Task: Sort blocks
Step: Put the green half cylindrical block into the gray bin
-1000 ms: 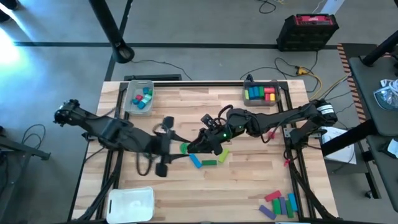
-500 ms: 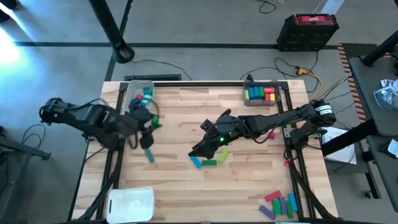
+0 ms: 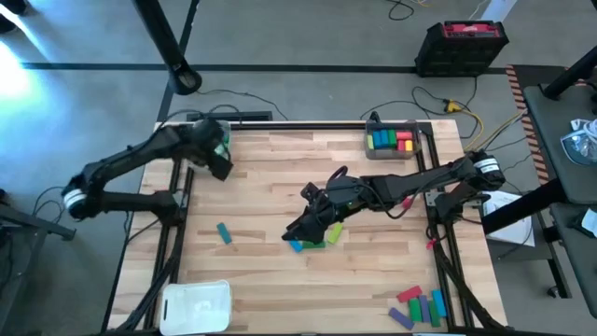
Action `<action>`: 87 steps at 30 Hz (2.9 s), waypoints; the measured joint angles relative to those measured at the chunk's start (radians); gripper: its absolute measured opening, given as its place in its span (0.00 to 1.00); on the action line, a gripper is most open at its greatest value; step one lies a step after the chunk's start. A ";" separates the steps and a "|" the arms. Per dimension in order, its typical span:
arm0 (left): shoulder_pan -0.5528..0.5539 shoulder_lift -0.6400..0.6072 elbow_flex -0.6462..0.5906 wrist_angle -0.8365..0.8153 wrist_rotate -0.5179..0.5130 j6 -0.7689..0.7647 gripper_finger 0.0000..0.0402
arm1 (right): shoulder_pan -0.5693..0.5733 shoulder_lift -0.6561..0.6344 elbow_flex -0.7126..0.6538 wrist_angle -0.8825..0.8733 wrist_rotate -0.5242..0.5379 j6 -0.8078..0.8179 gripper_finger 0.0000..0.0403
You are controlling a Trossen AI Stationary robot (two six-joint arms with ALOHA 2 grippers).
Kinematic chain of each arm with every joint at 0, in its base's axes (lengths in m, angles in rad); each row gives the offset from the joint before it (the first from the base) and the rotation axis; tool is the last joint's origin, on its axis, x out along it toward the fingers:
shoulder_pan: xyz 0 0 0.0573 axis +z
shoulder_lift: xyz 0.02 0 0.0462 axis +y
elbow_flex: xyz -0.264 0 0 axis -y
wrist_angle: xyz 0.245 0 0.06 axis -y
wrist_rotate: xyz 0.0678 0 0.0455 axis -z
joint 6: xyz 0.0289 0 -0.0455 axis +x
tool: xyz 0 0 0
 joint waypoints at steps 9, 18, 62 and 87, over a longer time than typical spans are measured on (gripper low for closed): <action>0.335 0.244 0.017 -0.005 0.183 0.142 0.39 | 0.008 0.000 0.027 0.000 -0.003 -0.003 0.74; 0.355 0.430 0.060 0.028 0.179 0.143 0.39 | -0.016 0.000 0.025 -0.027 0.002 -0.027 0.76; 0.403 0.960 0.550 -0.344 0.107 0.366 0.41 | 0.012 0.000 0.020 -0.113 0.073 -0.034 0.76; 0.424 1.030 0.670 -0.277 0.158 0.333 0.45 | 0.010 -0.001 0.020 -0.233 0.065 -0.027 0.77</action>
